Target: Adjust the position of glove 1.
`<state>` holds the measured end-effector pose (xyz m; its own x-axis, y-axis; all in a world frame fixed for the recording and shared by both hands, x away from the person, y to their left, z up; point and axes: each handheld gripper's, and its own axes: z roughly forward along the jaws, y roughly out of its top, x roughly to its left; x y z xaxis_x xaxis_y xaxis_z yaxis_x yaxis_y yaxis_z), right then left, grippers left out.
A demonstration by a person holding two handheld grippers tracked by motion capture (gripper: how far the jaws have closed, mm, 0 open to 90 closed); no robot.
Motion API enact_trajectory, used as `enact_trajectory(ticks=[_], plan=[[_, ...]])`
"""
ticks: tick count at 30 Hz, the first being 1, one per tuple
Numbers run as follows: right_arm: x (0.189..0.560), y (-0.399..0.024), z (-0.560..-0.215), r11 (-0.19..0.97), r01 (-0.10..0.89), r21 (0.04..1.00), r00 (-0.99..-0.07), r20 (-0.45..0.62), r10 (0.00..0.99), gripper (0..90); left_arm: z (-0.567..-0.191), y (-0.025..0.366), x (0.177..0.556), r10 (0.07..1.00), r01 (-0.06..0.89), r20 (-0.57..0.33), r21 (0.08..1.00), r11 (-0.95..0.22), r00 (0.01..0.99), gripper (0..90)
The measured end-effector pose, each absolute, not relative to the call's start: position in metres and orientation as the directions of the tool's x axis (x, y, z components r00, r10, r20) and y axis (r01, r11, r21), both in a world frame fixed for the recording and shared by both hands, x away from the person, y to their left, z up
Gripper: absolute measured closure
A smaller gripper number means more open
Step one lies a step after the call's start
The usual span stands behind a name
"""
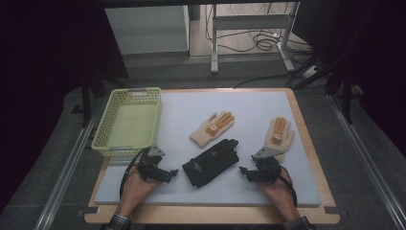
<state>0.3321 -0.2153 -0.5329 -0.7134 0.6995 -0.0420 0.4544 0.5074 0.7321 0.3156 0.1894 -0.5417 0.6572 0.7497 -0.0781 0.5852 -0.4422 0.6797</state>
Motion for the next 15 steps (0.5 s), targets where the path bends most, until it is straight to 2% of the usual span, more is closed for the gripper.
enact_trajectory(ticks=[7, 15], plan=[[0.332, -0.215, -0.533, 0.508, 0.455, 0.732, -0.710, -0.047, 0.703, 28.2, -0.520, 0.182, 0.310, 0.701, 0.540, -0.091, 0.709, -0.454, 0.708, 0.0], [0.332, -0.215, -0.533, 0.507, 0.455, 0.732, -0.707, -0.049, 0.706, 27.3, -0.502, 0.145, 0.320, 0.620, 0.486, -0.106, 0.727, -0.485, 0.777, 0.0]])
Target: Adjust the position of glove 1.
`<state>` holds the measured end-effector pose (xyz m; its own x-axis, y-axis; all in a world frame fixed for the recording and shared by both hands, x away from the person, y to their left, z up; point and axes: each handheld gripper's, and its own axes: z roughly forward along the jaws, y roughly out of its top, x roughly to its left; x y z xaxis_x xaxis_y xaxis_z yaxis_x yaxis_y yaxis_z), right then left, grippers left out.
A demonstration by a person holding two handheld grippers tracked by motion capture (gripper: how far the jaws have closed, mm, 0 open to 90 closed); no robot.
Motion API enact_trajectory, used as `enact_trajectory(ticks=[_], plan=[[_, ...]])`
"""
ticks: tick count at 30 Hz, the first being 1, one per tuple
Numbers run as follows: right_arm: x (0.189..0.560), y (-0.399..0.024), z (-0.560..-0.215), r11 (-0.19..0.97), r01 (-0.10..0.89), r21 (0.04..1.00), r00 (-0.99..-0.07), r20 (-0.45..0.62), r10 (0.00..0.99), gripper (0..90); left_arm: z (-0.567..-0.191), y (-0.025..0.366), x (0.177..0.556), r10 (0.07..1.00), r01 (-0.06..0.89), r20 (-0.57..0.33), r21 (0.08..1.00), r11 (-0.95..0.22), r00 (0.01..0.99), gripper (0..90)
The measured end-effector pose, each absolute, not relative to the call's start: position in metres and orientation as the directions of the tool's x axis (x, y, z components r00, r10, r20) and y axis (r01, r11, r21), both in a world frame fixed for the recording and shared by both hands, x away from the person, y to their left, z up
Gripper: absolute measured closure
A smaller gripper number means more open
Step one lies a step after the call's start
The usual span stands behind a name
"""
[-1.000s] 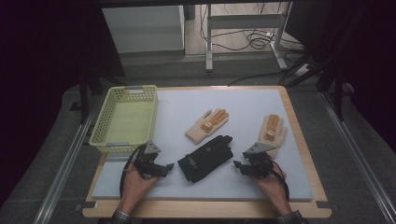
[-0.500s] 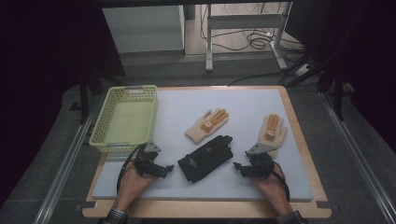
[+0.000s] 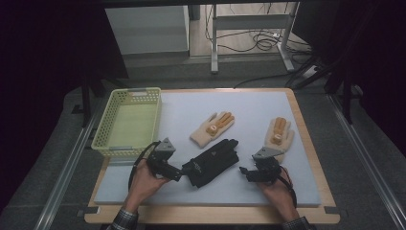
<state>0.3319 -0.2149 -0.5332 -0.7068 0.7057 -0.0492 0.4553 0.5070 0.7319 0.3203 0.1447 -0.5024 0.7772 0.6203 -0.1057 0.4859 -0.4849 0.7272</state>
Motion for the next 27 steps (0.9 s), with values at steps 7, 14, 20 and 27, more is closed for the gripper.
enact_trajectory(ticks=[7, 14, 20, 27], plan=[[0.332, -0.215, -0.533, 0.507, 0.456, 0.731, -0.706, -0.050, 0.707, 26.9, -0.507, 0.098, 0.332, 0.559, 0.459, -0.099, 0.696, -0.553, 0.823, 0.0], [0.332, -0.215, -0.533, 0.506, 0.456, 0.732, -0.706, -0.048, 0.707, 27.0, -0.514, 0.067, 0.337, 0.543, 0.458, -0.095, 0.668, -0.586, 0.834, 0.0], [0.332, -0.215, -0.533, 0.506, 0.456, 0.732, -0.706, -0.049, 0.707, 26.9, -0.527, 0.055, 0.346, 0.571, 0.466, -0.035, 0.621, -0.630, 0.820, 0.0], [0.332, -0.215, -0.533, 0.506, 0.456, 0.732, -0.706, -0.049, 0.707, 26.9, -0.533, 0.049, 0.342, 0.551, 0.468, -0.043, 0.587, -0.661, 0.833, 0.0]])
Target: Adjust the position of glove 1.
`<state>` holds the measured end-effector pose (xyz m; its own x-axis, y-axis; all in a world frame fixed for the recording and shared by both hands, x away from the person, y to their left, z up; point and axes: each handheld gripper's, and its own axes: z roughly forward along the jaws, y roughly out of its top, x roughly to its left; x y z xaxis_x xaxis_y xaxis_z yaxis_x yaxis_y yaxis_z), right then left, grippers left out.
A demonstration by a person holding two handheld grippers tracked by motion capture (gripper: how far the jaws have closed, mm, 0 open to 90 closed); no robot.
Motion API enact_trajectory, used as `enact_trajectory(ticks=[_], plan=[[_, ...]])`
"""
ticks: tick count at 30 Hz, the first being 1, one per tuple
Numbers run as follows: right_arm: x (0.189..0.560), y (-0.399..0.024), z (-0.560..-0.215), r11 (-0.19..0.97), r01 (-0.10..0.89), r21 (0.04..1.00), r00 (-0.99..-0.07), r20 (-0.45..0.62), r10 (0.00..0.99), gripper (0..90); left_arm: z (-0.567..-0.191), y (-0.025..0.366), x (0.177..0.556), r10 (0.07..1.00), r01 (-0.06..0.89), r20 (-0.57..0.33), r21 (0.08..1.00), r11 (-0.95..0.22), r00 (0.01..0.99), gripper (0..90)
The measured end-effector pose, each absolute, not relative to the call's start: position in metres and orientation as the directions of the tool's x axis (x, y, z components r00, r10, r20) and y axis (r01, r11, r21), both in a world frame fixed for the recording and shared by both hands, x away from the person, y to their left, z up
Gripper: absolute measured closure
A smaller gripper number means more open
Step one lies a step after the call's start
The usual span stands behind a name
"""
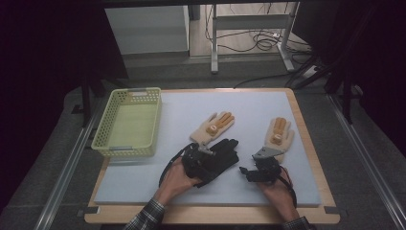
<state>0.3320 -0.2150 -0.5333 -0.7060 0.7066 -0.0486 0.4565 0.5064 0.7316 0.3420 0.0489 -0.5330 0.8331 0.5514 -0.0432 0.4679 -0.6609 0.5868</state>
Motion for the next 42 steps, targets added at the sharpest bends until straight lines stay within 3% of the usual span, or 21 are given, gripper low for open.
enact_trajectory(ticks=[4, 7, 9, 12, 14, 17, 28, 42], plan=[[0.332, -0.215, -0.533, 0.506, 0.457, 0.731, -0.706, -0.049, 0.707, 26.9, -0.533, 0.045, 0.341, 0.571, 0.482, -0.037, 0.580, -0.656, 0.820, 0.0], [0.332, -0.215, -0.533, 0.507, 0.457, 0.731, -0.706, -0.049, 0.707, 26.9, -0.530, 0.046, 0.341, 0.592, 0.500, -0.037, 0.579, -0.644, 0.805, 6.7], [0.332, -0.215, -0.533, 0.507, 0.456, 0.731, -0.706, -0.049, 0.707, 26.9, -0.527, 0.049, 0.341, 0.597, 0.505, -0.039, 0.581, -0.639, 0.801, 16.0], [0.332, -0.215, -0.533, 0.507, 0.456, 0.731, -0.706, -0.050, 0.707, 26.9, -0.523, 0.053, 0.340, 0.601, 0.502, -0.033, 0.586, -0.636, 0.799, 41.3], [0.332, -0.215, -0.533, 0.507, 0.456, 0.732, -0.706, -0.049, 0.707, 26.9, -0.521, 0.054, 0.340, 0.599, 0.504, -0.041, 0.589, -0.632, 0.799, 52.8], [0.332, -0.215, -0.533, 0.507, 0.456, 0.732, -0.706, -0.050, 0.707, 26.8, -0.518, 0.056, 0.340, 0.587, 0.493, -0.050, 0.602, -0.628, 0.808, 63.1], [0.332, -0.215, -0.533, 0.507, 0.455, 0.732, -0.706, -0.050, 0.706, 26.8, -0.487, 0.067, 0.343, 0.613, 0.488, -0.039, 0.645, -0.588, 0.789, 64.7], [0.332, -0.215, -0.533, 0.507, 0.454, 0.733, -0.706, -0.052, 0.706, 26.6, -0.452, 0.103, 0.366, 0.713, 0.552, -0.026, 0.653, -0.519, 0.701, 63.9]])
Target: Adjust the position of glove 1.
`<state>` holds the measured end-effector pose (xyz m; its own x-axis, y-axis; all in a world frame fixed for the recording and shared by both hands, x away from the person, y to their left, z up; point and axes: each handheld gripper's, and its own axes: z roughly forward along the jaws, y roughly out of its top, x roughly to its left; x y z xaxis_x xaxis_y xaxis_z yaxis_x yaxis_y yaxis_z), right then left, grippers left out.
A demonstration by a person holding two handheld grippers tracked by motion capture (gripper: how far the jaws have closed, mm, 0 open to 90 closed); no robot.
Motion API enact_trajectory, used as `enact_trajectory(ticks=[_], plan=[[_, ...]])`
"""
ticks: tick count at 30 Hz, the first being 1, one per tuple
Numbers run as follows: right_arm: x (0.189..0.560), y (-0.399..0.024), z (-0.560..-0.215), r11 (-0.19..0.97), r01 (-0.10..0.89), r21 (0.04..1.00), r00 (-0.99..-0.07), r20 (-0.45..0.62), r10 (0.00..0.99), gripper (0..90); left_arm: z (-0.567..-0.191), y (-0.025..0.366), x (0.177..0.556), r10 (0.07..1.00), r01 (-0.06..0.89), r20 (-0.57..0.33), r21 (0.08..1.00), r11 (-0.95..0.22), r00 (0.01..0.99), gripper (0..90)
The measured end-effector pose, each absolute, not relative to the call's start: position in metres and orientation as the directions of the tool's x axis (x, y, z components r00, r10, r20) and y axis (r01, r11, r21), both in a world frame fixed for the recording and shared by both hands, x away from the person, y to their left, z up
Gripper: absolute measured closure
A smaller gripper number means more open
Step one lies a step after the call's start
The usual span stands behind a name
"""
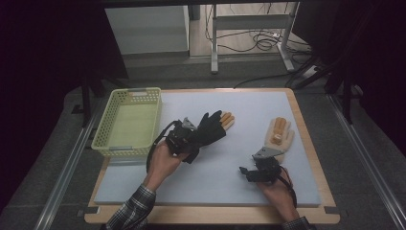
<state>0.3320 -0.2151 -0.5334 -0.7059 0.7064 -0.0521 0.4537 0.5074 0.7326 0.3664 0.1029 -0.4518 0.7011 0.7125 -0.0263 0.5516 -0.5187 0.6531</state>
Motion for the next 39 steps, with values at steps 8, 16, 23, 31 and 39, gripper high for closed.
enact_trajectory(ticks=[8, 16, 23, 31, 39], plan=[[0.332, -0.215, -0.533, 0.507, 0.454, 0.732, -0.706, -0.051, 0.707, 26.5, -0.441, 0.132, 0.382, 0.774, 0.593, -0.022, 0.658, -0.465, 0.632, 63.6], [0.332, -0.215, -0.533, 0.507, 0.454, 0.732, -0.706, -0.051, 0.706, 26.4, -0.430, 0.164, 0.393, 0.831, 0.625, 0.002, 0.658, -0.421, 0.557, 63.3], [0.332, -0.215, -0.533, 0.509, 0.452, 0.732, -0.707, -0.053, 0.705, 26.4, -0.424, 0.202, 0.402, 0.875, 0.658, -0.001, 0.659, -0.364, 0.484, 63.0], [0.332, -0.215, -0.533, 0.509, 0.452, 0.732, -0.707, -0.053, 0.705, 26.4, -0.423, 0.257, 0.408, 0.946, 0.703, 0.008, 0.667, -0.247, 0.325, 62.4], [0.332, -0.215, -0.534, 0.507, 0.452, 0.734, -0.707, -0.052, 0.706, 26.4, -0.433, 0.297, 0.413, 0.981, 0.735, 0.005, 0.662, -0.149, 0.194, 61.3]])
